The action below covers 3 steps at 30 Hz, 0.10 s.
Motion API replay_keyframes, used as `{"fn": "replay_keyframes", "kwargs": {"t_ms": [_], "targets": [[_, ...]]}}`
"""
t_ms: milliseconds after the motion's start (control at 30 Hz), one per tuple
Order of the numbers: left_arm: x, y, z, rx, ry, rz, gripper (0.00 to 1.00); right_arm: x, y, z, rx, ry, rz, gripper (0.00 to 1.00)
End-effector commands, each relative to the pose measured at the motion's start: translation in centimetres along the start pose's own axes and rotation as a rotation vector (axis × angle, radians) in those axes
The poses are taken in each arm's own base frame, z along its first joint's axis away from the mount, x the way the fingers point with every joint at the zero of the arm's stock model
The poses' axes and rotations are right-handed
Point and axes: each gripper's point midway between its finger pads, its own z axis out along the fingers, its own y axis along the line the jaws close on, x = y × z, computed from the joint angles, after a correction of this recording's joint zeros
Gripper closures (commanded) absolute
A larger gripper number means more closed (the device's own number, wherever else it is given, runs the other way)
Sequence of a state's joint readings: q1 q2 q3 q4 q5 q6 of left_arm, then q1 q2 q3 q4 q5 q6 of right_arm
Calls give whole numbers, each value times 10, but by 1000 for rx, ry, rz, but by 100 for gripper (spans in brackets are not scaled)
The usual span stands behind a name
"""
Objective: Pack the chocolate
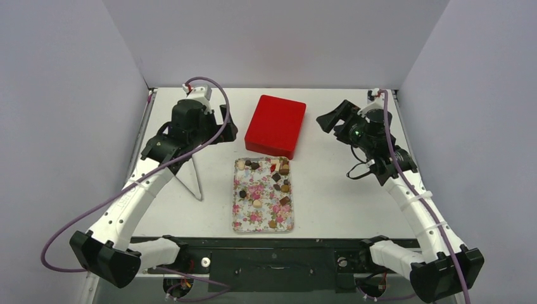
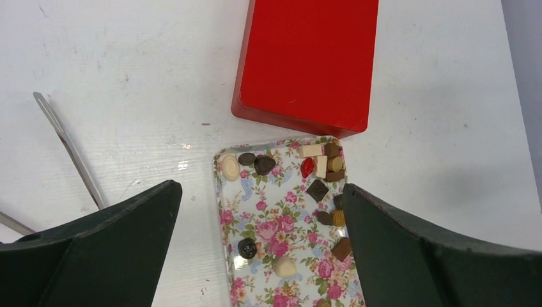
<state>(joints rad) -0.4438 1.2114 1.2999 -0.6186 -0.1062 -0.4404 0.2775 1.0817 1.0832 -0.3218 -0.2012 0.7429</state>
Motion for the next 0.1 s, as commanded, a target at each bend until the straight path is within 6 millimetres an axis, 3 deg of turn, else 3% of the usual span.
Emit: {"fn": "replay_keyframes", "kwargs": {"t_ms": [0, 67], "targets": [[-21, -10, -11, 50, -90, 7, 4, -9, 6, -3, -25, -51, -7, 26], [-21, -9, -11, 45, -86, 7, 4, -10, 7, -4, -27, -55, -8, 26]]}}
